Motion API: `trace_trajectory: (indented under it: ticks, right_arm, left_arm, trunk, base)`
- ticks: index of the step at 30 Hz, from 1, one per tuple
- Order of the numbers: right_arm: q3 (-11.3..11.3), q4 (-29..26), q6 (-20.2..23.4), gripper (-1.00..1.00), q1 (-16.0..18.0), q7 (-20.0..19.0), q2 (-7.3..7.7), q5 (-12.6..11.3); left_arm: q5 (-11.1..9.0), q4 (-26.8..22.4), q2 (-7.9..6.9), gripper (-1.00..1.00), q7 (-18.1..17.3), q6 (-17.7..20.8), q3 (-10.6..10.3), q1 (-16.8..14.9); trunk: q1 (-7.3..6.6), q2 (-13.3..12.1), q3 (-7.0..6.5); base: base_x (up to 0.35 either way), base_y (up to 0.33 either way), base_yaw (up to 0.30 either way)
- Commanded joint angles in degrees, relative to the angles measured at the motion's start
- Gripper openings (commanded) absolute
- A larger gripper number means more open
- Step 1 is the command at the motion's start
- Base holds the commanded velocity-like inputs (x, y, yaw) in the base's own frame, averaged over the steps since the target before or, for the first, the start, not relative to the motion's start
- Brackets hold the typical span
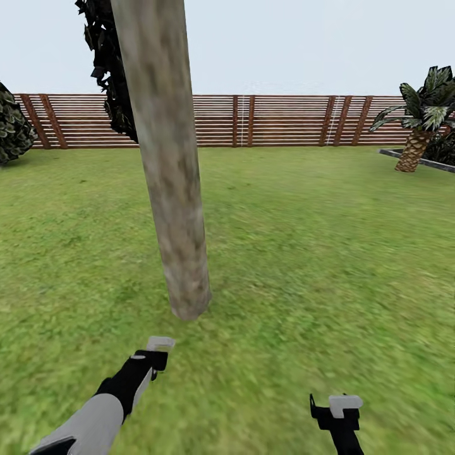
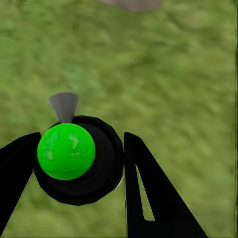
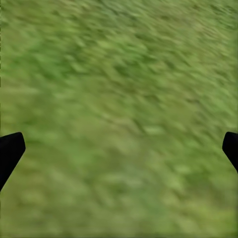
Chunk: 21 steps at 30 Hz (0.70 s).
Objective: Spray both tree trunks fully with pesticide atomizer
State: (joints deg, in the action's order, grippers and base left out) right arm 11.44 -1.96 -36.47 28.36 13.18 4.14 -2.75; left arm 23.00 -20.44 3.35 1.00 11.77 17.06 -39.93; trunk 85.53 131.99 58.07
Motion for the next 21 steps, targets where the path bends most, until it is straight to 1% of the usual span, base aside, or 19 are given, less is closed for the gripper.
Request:
trace_trajectory:
  ticks: [1,3,4,5,7,9,10,12,14,19,21]
  right_arm:
    - [0.5,0.0,-0.1,1.00,0.0,0.3,0.00,-0.3]
    - [0.5,0.0,-0.1,1.00,0.0,0.3,-0.01,-0.3]
    - [0.5,0.0,-0.1,1.00,0.0,0.3,-0.01,-0.3]
    - [0.5,0.0,-0.1,1.00,0.0,0.3,-0.09,-0.3]
    - [0.5,0.0,-0.1,1.00,0.0,0.3,-0.05,-0.3]
    - [0.5,0.0,-0.1,1.00,0.0,0.3,-0.02,-0.3]
    - [0.5,0.1,-0.1,1.00,0.0,0.3,-0.10,-0.3]
    - [0.5,0.1,-0.1,1.00,0.0,0.3,-0.10,-0.3]
    - [0.5,0.1,-0.1,1.00,0.0,0.3,-0.10,-0.3]
    - [0.5,0.0,-0.1,1.00,0.0,0.3,-0.10,-0.3]
    - [0.5,0.1,-0.1,1.00,0.0,0.3,-0.10,-0.3]
  left_arm:
    - [0.3,-1.3,0.41,-1.00,-0.6,2.1,0.2,-0.5]
    - [0.3,-4.2,1.00,-1.00,-3.0,6.0,0.2,-1.2]
    - [0.3,-4.8,1.10,-1.00,-3.6,6.5,0.2,-1.4]
    - [0.5,-7.6,0.69,-1.00,-8.3,17.0,-1.4,-6.0]
    - [0.5,-9.1,0.29,-1.00,-9.1,18.5,-1.6,-6.1]
    - [0.5,-10.3,0.26,-1.00,-9.4,19.7,-1.8,-6.1]
    - [0.3,-10.6,0.20,-1.00,-10.0,21.8,-4.3,-5.5]
    - [0.4,-10.6,0.24,-1.00,-10.0,21.8,-4.3,-5.5]
    - [0.3,-10.7,0.20,-1.00,-10.0,21.8,-4.2,-5.5]
    - [0.3,-10.7,0.17,-1.00,-10.0,21.7,-4.2,-5.4]
    - [0.3,-10.7,0.13,-1.00,-10.0,21.7,-4.2,-5.4]
  trunk:
    - [-0.01,0.0,0.05]
    - [-0.01,0.0,0.05]
    - [-0.01,0.0,0.05]
    - [-0.01,0.0,0.05]
    - [-0.01,0.0,0.05]
    - [-0.01,0.0,0.05]
    - [-0.01,0.0,0.05]
    - [-0.01,0.0,0.05]
    - [-0.01,0.0,0.05]
    - [-0.01,0.0,0.05]
    - [-0.01,0.0,-0.01]
  base:
    - [-0.001,-0.002,0.000]
    - [0.000,-0.001,0.000]
    - [0.000,0.000,0.000]
    - [0.000,0.000,0.000]
    - [0.000,0.000,0.000]
    - [0.000,0.000,0.000]
    - [0.253,0.000,0.000]
    - [0.272,0.000,0.000]
    - [0.125,0.000,0.000]
    - [0.017,0.000,-0.001]
    - [0.004,0.000,-0.133]
